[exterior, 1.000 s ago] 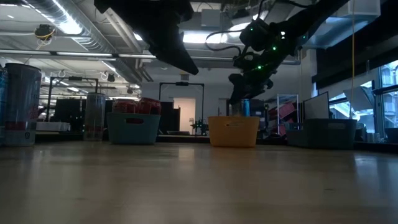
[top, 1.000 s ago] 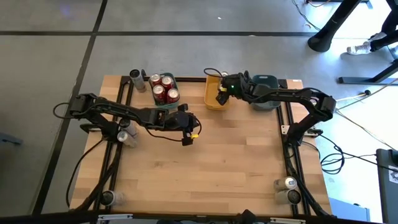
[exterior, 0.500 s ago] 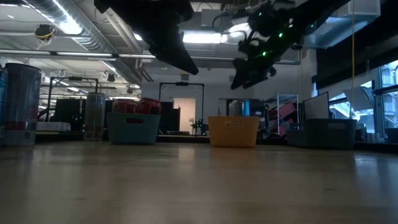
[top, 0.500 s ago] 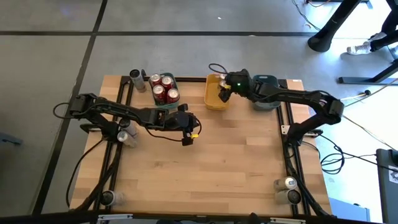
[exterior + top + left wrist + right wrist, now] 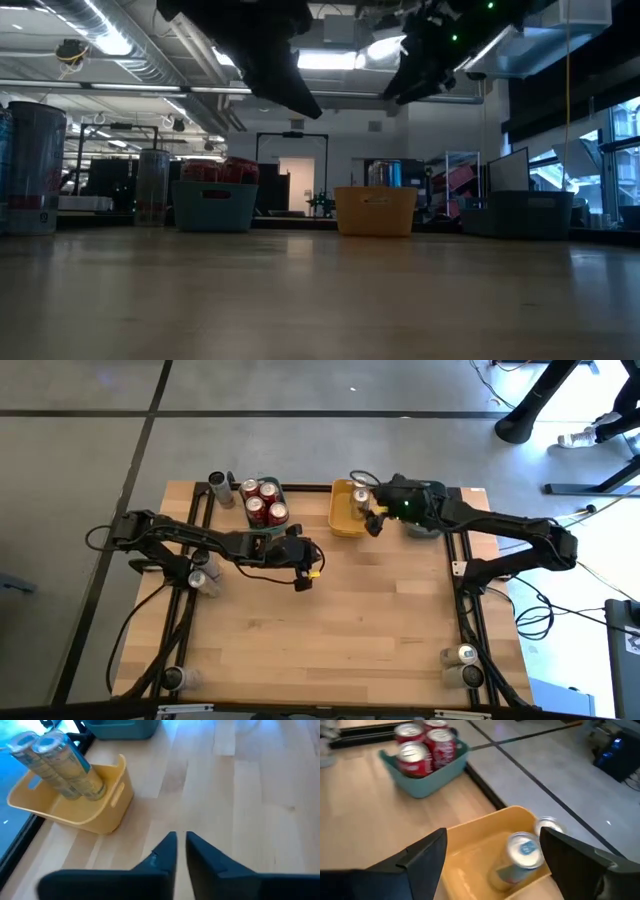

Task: Sort soda cans
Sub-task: Put the left blue soda can into the yellow bin

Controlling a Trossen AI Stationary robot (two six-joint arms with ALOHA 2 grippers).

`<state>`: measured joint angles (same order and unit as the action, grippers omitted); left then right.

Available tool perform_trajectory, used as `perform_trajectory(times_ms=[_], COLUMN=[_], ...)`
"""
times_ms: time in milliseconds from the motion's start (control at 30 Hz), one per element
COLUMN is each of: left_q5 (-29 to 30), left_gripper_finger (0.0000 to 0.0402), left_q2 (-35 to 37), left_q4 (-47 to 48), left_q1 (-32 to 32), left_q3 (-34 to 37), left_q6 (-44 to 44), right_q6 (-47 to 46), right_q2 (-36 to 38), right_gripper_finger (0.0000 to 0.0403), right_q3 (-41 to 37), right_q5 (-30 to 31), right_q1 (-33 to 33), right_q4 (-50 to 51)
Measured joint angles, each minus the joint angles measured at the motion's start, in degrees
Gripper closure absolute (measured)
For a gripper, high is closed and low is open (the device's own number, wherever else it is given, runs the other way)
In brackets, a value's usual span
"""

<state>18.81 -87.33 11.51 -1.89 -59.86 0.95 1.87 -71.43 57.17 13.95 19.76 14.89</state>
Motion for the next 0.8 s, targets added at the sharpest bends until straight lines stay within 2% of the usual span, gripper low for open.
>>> perform_trajectory(times_ms=[133,233,333,433,600,800], left_q5=[0.0,-0.05,-0.23,-0.36,-0.41,-0.42], left_gripper_finger=[0.0292,0.0223,0.0158,0.0115,0.0091,0.0093], left_q2=[1.49,2.73,3.48,3.8,4.06,5.84], left_q4=[4.5,11.35,23.37,37.23,56.74,67.49], left_q1=[0.0,0.36,0.61,0.23,-1.07,-4.64], left_q3=[-2.85,-5.95,-10.95,-16.95,-25.49,-26.84], left_q6=[0.14,1.31,4.18,9.73,21.0,34.97], right_q6=[0.79,1.58,2.0,2.91,2.95,2.95], right_q2=[0.04,0.04,0.04,0.04,0.04,0.04], right_gripper_finger=[0.0086,0.0086,0.0086,0.0086,0.0086,0.0086], right_q3=[-0.02,-0.02,-0.02,-0.02,-0.02,-0.02], right_q5=[1.2,2.7,4.06,4.79,4.94,4.94], right_q1=[-2.63,-3.87,-4.52,-4.42,-4.38,-4.38], right_q4=[0.56,0.8,1.07,2.09,3.46,4.39])
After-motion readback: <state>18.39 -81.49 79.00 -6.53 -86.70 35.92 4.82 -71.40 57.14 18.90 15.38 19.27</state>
